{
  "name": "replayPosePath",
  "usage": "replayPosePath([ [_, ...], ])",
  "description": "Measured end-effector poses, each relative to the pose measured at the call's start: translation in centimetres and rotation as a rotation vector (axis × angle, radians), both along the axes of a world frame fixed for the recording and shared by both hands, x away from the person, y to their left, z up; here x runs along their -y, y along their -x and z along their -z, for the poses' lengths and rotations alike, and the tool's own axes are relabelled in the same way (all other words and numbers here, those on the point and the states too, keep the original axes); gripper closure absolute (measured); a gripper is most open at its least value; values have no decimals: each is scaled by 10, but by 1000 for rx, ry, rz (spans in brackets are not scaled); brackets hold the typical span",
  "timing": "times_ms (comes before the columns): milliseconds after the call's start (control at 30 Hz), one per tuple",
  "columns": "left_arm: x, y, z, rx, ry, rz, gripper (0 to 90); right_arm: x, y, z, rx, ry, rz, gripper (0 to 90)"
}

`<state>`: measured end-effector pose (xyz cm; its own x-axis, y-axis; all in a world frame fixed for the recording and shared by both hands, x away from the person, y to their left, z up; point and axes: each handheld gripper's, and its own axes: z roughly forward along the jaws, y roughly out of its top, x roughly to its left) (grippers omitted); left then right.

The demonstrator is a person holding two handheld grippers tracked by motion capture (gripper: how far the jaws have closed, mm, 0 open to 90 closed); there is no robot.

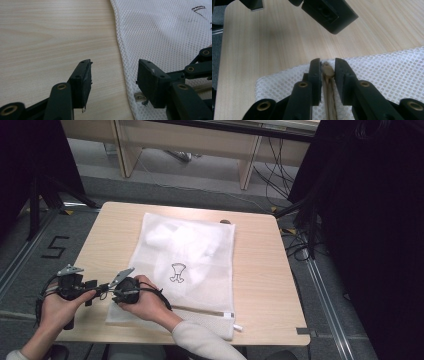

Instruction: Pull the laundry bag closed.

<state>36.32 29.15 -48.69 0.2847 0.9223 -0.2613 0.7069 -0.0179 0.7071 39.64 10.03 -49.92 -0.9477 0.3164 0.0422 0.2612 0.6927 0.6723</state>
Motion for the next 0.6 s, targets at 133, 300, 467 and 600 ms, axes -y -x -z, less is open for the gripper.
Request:
replayPosePath([
  [133, -1, 0, 0, -3, 3, -14, 448, -1, -3, 0, 8, 13, -9, 792],
  [300, -3, 1, 0, -10, 0, -18, 452, -2, -3, 2, -7, 16, -7, 818],
  [467, -3, 6, -1, -10, 26, -18, 457, -1, -2, 1, -16, -11, 7, 821],
  [600, -3, 12, -4, -7, 40, -2, 459, 1, -4, -6, -7, -12, -8, 822],
])
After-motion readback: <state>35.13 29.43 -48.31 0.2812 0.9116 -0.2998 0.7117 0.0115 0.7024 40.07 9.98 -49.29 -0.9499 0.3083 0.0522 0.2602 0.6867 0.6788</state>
